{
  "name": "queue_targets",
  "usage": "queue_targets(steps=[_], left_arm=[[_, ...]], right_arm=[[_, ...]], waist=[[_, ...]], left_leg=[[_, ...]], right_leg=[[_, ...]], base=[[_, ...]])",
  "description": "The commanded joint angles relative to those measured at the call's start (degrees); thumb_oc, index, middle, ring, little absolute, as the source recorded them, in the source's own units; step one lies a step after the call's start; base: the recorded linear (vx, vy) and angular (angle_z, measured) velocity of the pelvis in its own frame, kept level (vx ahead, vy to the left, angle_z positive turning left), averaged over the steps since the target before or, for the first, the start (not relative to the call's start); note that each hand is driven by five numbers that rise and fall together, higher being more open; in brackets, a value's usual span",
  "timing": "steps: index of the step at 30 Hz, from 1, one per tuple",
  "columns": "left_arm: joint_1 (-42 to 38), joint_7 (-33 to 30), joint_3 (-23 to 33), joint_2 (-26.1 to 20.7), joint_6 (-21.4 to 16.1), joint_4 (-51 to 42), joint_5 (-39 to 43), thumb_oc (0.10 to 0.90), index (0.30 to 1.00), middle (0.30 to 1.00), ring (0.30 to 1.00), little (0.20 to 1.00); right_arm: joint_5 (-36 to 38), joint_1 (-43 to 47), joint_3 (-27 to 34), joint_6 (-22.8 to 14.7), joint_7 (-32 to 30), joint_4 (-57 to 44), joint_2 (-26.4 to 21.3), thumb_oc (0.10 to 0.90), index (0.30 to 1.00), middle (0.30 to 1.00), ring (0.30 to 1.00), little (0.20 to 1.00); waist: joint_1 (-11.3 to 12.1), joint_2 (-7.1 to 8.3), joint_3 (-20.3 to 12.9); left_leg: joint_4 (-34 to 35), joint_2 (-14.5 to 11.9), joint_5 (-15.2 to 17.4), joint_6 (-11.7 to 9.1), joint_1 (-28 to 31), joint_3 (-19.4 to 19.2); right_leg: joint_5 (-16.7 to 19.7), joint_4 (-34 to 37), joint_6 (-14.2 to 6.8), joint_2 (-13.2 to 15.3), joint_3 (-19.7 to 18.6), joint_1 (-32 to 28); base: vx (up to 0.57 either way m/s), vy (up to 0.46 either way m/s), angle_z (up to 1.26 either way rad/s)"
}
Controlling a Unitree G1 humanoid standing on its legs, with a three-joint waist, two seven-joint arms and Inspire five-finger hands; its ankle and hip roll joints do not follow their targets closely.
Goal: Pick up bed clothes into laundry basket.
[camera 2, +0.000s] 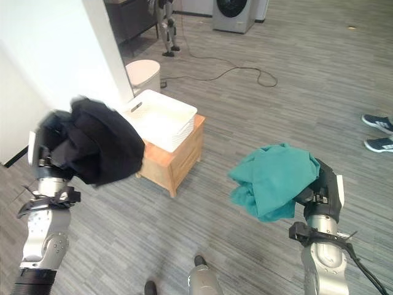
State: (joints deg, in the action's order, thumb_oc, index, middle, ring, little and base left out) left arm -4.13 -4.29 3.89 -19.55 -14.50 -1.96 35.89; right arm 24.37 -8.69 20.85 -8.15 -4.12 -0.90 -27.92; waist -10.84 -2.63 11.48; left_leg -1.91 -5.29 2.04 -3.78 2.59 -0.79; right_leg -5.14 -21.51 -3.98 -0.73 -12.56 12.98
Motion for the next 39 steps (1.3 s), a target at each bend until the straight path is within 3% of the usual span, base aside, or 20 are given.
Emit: queue_targets(steps=[1,2,3,6,7,9,11,12,14,15,17,22,25,27,28,30,31,33,36,39], left_arm=[[-5.7,0.8,7.5,-4.1,-8.2,-6.4,2.9,0.400,0.300,0.300,0.300,0.300],[-6.2,1.0,7.9,-3.8,-8.3,-6.1,3.5,0.400,0.300,0.300,0.300,0.300],[-6.2,0.8,7.8,-2.9,-8.3,-5.3,4.5,0.400,0.300,0.300,0.300,0.300],[-6.3,0.4,7.9,-2.4,-8.3,-4.7,5.4,0.400,0.300,0.300,0.300,0.300],[-5.6,0.1,8.2,-2.1,-8.2,-4.8,5.8,0.400,0.300,0.300,0.300,0.300],[-4.9,0.0,8.4,-2.0,-8.0,-4.7,5.7,0.400,0.300,0.300,0.300,0.300],[-4.5,-0.1,8.7,-2.0,-7.9,-4.4,5.4,0.400,0.300,0.300,0.300,0.300],[-3.7,-0.7,9.4,-2.5,-7.7,-4.2,4.8,0.400,0.300,0.300,0.300,0.300],[-3.4,-1.1,9.1,-3.0,-7.5,-3.8,3.9,0.400,0.300,0.300,0.300,0.300],[-3.6,-1.4,8.9,-3.2,-7.6,-3.8,3.6,0.400,0.300,0.300,0.300,0.300],[-3.2,-1.6,8.9,-3.8,-7.7,-4.3,2.9,0.400,0.300,0.300,0.300,0.300],[-3.7,-1.5,9.6,-5.1,-7.6,-4.5,2.0,0.400,0.300,0.300,0.300,0.300],[-5.6,-1.9,8.7,-7.2,-7.5,-3.8,1.3,0.400,0.300,0.300,0.300,0.300],[-7.9,-2.2,7.7,-9.2,-7.2,-2.2,1.0,0.400,0.300,0.300,0.300,0.300],[-11.0,-2.8,5.9,-12.0,-6.9,-0.6,0.0,0.400,0.300,0.300,0.300,0.300],[-12.6,-2.9,5.2,-12.9,-7.2,0.7,-0.1,0.400,0.300,0.300,0.300,0.300],[-16.0,-3.1,3.1,-14.6,-6.8,2.9,-0.6,0.400,0.300,0.300,0.300,0.300],[-18.6,-2.9,1.5,-15.5,-6.7,4.6,-0.6,0.400,0.300,0.300,0.300,0.300],[-24.2,-3.2,-2.3,-15.9,-6.5,9.0,-0.3,0.400,0.300,0.300,0.300,0.300],[-24.8,-3.1,-3.5,-13.6,-6.2,10.5,0.1,0.400,0.300,0.300,0.300,0.300]], right_arm=[[3.0,6.2,2.8,-7.9,0.4,-8.7,-5.4,0.400,0.300,0.300,0.300,0.300],[3.9,6.5,3.2,-8.3,0.7,-8.8,-6.6,0.400,0.300,0.300,0.300,0.300],[3.5,6.9,4.2,-8.9,0.1,-8.6,-8.0,0.400,0.300,0.300,0.300,0.300],[3.9,6.9,4.8,-9.2,-0.2,-8.5,-8.3,0.400,0.300,0.300,0.300,0.300],[3.7,6.0,5.3,-9.4,-1.3,-8.1,-7.9,0.400,0.300,0.300,0.300,0.300],[3.3,5.3,6.1,-9.1,-2.2,-7.9,-8.0,0.400,0.300,0.300,0.300,0.300],[3.3,4.8,6.9,-9.0,-2.3,-8.0,-8.2,0.400,0.300,0.300,0.300,0.300],[2.8,4.7,7.7,-9.2,-2.7,-8.3,-8.7,0.400,0.300,0.300,0.300,0.300],[2.2,4.7,7.9,-9.3,-3.1,-8.3,-9.5,0.400,0.300,0.300,0.300,0.300],[1.8,5.2,7.5,-9.3,-3.2,-8.2,-10.0,0.400,0.300,0.300,0.300,0.300],[1.7,6.5,6.1,-8.8,-2.8,-8.0,-10.2,0.400,0.300,0.300,0.300,0.300],[0.4,8.8,5.9,-8.8,-3.3,-7.5,-9.5,0.400,0.300,0.300,0.300,0.300],[-0.6,10.6,3.3,-8.6,-2.9,-7.5,-8.9,0.400,0.300,0.300,0.300,0.300],[-0.5,10.8,1.9,-7.9,-1.7,-7.8,-8.1,0.400,0.300,0.300,0.300,0.300],[-0.5,11.0,1.0,-7.6,-1.0,-7.8,-8.0,0.400,0.300,0.300,0.300,0.300],[-0.5,11.1,0.9,-7.6,-1.1,-7.6,-7.9,0.400,0.300,0.300,0.300,0.300],[0.0,10.4,0.9,-7.6,-1.3,-6.9,-7.6,0.400,0.300,0.300,0.300,0.300],[0.6,9.8,1.4,-7.6,-1.2,-6.6,-7.5,0.400,0.300,0.300,0.300,0.300],[1.5,8.3,2.5,-8.3,-1.5,-6.9,-7.2,0.400,0.300,0.300,0.300,0.300],[1.1,7.5,2.4,-8.4,-1.9,-7.2,-7.1,0.400,0.300,0.300,0.300,0.300]], waist=[[0.4,2.60,-3.9],[0.6,3.20,-3.6],[0.9,4.32,-3.0],[0.6,5.38,-2.5],[1.3,6.99,-2.2],[1.7,6.83,-2.2],[2.2,6.71,-2.5],[2.5,6.08,-2.8],[2.6,5.13,-2.7],[3.1,4.82,-2.6],[2.9,4.48,-2.1],[2.5,3.25,-3.2],[2.4,2.44,-2.9],[1.8,2.09,-2.1],[0.3,1.27,-1.0],[0.0,1.24,-0.8],[-1.6,0.71,-0.9],[-2.3,0.63,-1.1],[-4.1,1.28,-1.5],[-4.4,2.12,-1.2]], left_leg=[[-4.3,1.3,0.1,-1.8,4.7,0.0],[-8.6,0.5,-2.9,-2.2,2.5,0.6],[-18.4,-0.6,-6.7,-2.1,-1.3,0.4],[-25.6,-1.9,-8.9,-1.9,-4.4,-0.9],[-31.4,-4.1,-9.0,-1.6,-8.0,-5.4],[-29.0,-5.3,-9.3,-2.6,-9.5,-9.6],[-25.1,-4.8,-9.0,-2.6,-10.4,-10.9],[-17.1,-5.4,-10.3,-3.2,-11.3,-12.4],[-7.6,-5.2,-11.7,-3.7,-10.4,-13.6],[-4.7,-4.3,-12.1,-3.7,-10.1,-11.7],[-5.4,-2.8,-11.3,-3.6,-9.5,-9.1],[-3.0,-0.4,-6.3,-1.7,-6.1,-12.0],[-1.9,1.0,-3.2,-0.1,-2.8,-14.2],[-0.7,0.6,-3.4,0.1,-0.8,-15.2],[0.2,0.1,-3.2,0.2,0.7,-14.9],[0.7,0.1,-3.0,0.1,1.2,-15.1],[2.1,0.6,-2.8,-0.2,2.6,-15.2],[2.9,0.9,-2.8,-0.4,3.1,-15.2],[2.6,1.4,-2.5,-0.9,3.3,-13.8],[1.0,1.0,-2.2,-1.2,3.6,-12.9]], right_leg=[[9.1,15.5,-5.5,5.7,-8.5,-5.9],[8.7,15.2,-4.2,4.8,-8.6,-6.7],[7.1,15.1,-1.9,4.5,-6.8,-9.8],[7.0,15.0,-0.5,4.3,-5.8,-11.2],[6.3,15.3,1.3,4.0,-4.4,-13.5],[5.7,16.0,1.8,3.7,-3.3,-15.0],[5.6,16.7,1.7,3.9,-2.9,-15.7],[4.7,17.3,1.3,3.7,-1.9,-16.5],[2.6,16.7,1.2,3.6,-1.1,-16.6],[1.9,16.1,0.9,3.5,-1.1,-16.5],[0.2,15.0,1.0,3.9,-0.8,-16.8],[-0.3,14.1,-1.4,7.0,-1.0,-17.3],[2.6,5.8,-5.0,8.3,-1.9,-14.1],[7.4,-0.6,-6.9,7.3,-3.0,-10.3],[8.9,-5.4,-7.6,5.7,-4.3,-6.8],[8.1,-5.8,-7.3,5.2,-4.4,-5.7],[5.5,-2.7,-6.2,3.6,-5.1,-3.9],[3.5,0.1,-5.4,2.7,-5.0,-3.9],[2.5,7.9,-3.5,2.3,-4.4,-6.5],[1.7,4.9,-2.8,2.5,-3.7,-6.7]], base=[[0.06,-0.378,0.29],[0.11,-0.521,0.54],[0.09,-0.424,0.75],[0.10,-0.359,0.83],[0.10,-0.347,0.81],[0.18,-0.257,0.50],[0.19,-0.028,0.33],[0.24,0.045,0.45],[0.26,0.083,0.32],[0.26,0.070,-0.01],[0.23,0.056,-0.25],[0.26,0.133,-0.12],[0.21,0.136,-0.45],[0.20,0.115,-0.53],[0.15,0.081,-0.10],[0.15,0.080,0.05],[0.17,0.088,0.16],[0.13,0.049,-0.08],[0.10,-0.028,0.17],[0.04,-0.097,0.31]])
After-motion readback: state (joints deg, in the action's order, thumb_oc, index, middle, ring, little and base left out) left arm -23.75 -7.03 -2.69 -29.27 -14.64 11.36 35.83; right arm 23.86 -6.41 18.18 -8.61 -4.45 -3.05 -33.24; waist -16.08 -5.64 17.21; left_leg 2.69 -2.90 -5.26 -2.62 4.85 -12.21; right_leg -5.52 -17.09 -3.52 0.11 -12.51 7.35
